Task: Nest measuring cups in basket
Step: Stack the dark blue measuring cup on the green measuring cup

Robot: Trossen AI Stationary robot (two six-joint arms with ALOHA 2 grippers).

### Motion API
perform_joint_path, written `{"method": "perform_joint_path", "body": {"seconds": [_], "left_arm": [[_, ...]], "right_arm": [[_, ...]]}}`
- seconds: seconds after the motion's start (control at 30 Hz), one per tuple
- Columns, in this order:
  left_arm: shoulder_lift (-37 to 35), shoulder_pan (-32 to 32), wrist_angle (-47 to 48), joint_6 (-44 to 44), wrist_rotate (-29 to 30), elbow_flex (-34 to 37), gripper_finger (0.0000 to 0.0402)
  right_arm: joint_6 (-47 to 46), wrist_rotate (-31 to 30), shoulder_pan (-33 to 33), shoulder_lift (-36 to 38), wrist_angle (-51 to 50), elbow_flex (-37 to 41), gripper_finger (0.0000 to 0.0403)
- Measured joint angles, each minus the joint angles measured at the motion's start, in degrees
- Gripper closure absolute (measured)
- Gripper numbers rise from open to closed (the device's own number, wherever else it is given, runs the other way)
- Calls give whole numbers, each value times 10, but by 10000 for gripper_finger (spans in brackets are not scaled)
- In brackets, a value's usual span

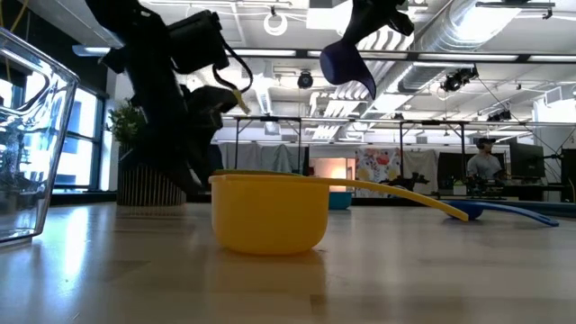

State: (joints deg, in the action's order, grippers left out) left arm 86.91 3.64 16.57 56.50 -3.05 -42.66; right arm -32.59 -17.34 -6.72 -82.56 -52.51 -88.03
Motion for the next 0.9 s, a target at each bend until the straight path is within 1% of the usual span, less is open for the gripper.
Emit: {"method": "perform_joint_path", "body": {"seconds": [0.17,0.43,0.57,0.9], "left_arm": [[-22,1,20,-35,-25,-28,273],[-74,1,107,-93,-24,-63,273],[-110,1,127,-122,-14,-75,273],[-231,16,128,-200,-11,-87,273]], "right_arm": [[-9,11,7,0,5,0,403],[-37,-6,42,0,16,0,403],[-44,-6,64,0,47,0,402],[-24,-32,107,-7,150,0,402]]}}
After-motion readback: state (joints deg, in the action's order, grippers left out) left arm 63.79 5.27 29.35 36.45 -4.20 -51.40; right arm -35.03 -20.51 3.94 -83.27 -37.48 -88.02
